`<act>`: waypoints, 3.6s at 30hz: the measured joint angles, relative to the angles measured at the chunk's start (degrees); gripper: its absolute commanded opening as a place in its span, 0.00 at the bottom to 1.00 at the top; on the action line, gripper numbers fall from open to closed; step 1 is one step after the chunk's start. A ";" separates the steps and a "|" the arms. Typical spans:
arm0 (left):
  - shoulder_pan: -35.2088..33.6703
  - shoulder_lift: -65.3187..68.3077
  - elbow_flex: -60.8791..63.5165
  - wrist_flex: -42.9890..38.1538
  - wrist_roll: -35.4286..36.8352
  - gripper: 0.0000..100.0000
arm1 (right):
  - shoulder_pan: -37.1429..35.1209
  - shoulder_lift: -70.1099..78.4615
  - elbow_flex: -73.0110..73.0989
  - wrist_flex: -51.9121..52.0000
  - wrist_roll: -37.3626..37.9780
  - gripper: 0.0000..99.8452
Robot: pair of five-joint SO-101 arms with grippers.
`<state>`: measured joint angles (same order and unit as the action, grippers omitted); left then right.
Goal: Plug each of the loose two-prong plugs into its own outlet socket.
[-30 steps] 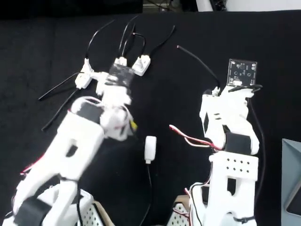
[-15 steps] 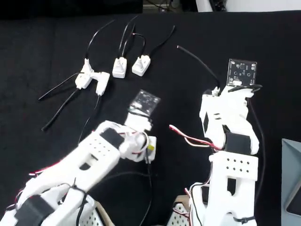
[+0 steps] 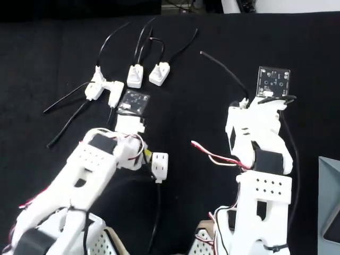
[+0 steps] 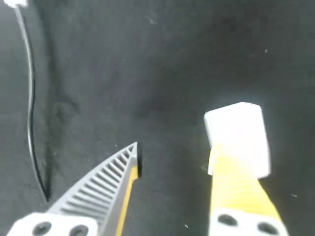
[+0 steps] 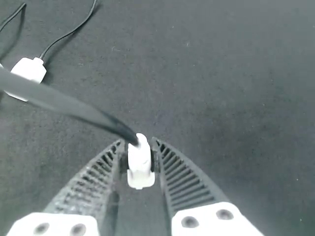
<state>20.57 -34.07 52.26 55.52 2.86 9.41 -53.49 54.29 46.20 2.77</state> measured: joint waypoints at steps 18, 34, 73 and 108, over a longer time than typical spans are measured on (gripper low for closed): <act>10.81 13.36 -3.96 0.09 6.59 0.31 | 0.00 0.00 0.00 0.00 0.00 0.01; 2.99 32.35 -13.19 -7.65 -7.38 0.09 | 0.00 0.00 0.00 0.00 0.00 0.01; -27.16 -8.53 -11.08 8.18 -7.03 0.29 | -25.32 0.00 1.67 0.00 -1.41 0.01; -43.52 -19.43 12.92 -3.96 6.07 0.29 | -46.77 38.68 4.31 -37.10 6.86 0.01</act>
<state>-22.95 -53.49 65.19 51.56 8.92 -37.36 -14.81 58.59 9.10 9.63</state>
